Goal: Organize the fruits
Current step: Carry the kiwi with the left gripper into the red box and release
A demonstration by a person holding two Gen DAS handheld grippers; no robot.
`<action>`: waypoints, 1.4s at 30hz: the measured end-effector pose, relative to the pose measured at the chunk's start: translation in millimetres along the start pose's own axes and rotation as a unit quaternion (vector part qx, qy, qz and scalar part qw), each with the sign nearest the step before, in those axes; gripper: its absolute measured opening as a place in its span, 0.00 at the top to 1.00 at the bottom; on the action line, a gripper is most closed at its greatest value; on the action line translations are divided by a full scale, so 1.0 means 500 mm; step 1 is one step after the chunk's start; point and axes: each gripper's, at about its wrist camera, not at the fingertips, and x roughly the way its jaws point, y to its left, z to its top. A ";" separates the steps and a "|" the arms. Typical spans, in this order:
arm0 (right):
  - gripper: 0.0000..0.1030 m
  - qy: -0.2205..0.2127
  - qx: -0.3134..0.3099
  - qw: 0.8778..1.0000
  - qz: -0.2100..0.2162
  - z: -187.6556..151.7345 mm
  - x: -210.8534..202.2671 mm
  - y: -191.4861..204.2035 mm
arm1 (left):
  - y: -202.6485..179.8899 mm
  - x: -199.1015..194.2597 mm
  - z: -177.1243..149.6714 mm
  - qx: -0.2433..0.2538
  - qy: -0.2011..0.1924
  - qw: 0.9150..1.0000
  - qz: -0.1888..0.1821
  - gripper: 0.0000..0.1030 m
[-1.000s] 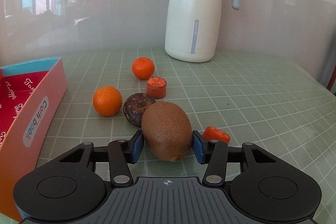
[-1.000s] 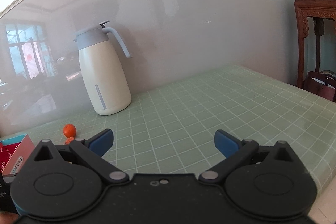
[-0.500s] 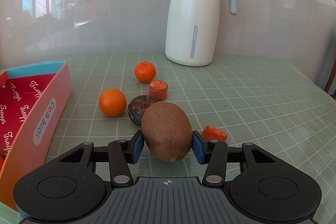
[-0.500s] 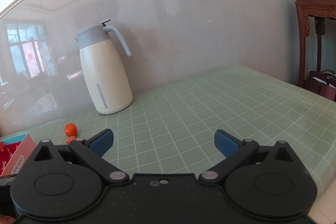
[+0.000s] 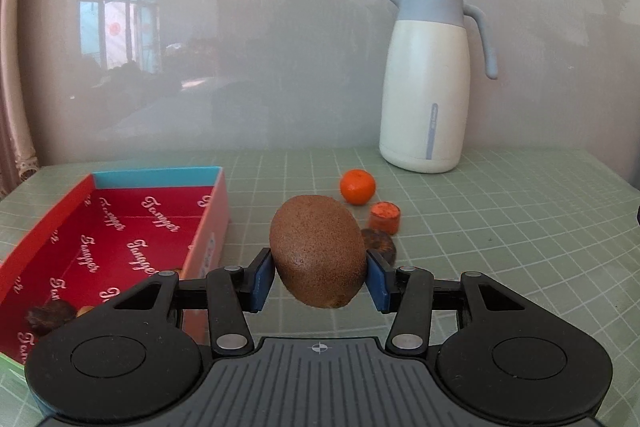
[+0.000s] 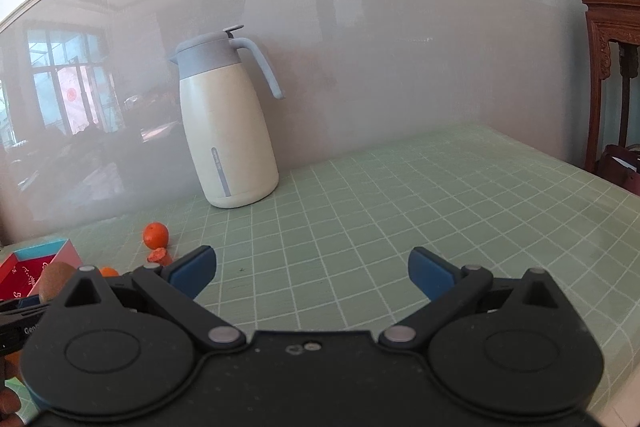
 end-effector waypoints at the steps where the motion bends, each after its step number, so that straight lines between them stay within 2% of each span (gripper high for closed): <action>1: 0.00 0.001 -0.003 1.000 0.002 0.000 0.001 0.007 | 0.011 -0.004 0.002 -0.003 -0.004 1.000 0.007 0.53; 8: 0.00 0.006 -0.014 1.000 0.017 -0.006 0.006 0.046 | 0.092 -0.017 0.013 -0.029 -0.021 0.998 0.054 0.53; 16: 0.00 0.011 -0.024 0.999 0.030 -0.009 0.013 0.077 | 0.184 0.018 0.007 -0.092 0.017 0.991 0.095 0.53; 26: 0.00 0.012 -0.026 0.999 0.030 -0.011 0.015 0.082 | 0.226 0.065 -0.015 -0.145 0.073 0.982 0.101 0.53; 32: 0.00 0.011 -0.024 0.999 0.026 -0.011 0.014 0.074 | 0.230 0.066 -0.014 -0.155 0.077 0.980 0.103 0.53; 37: 0.00 0.009 -0.020 0.999 0.026 -0.010 0.011 0.070 | 0.225 0.054 -0.008 -0.144 0.055 0.982 0.112 0.53; 42: 0.00 0.008 -0.021 0.999 0.025 -0.010 0.009 0.070 | 0.238 0.041 -0.005 -0.158 0.050 0.979 0.119 0.53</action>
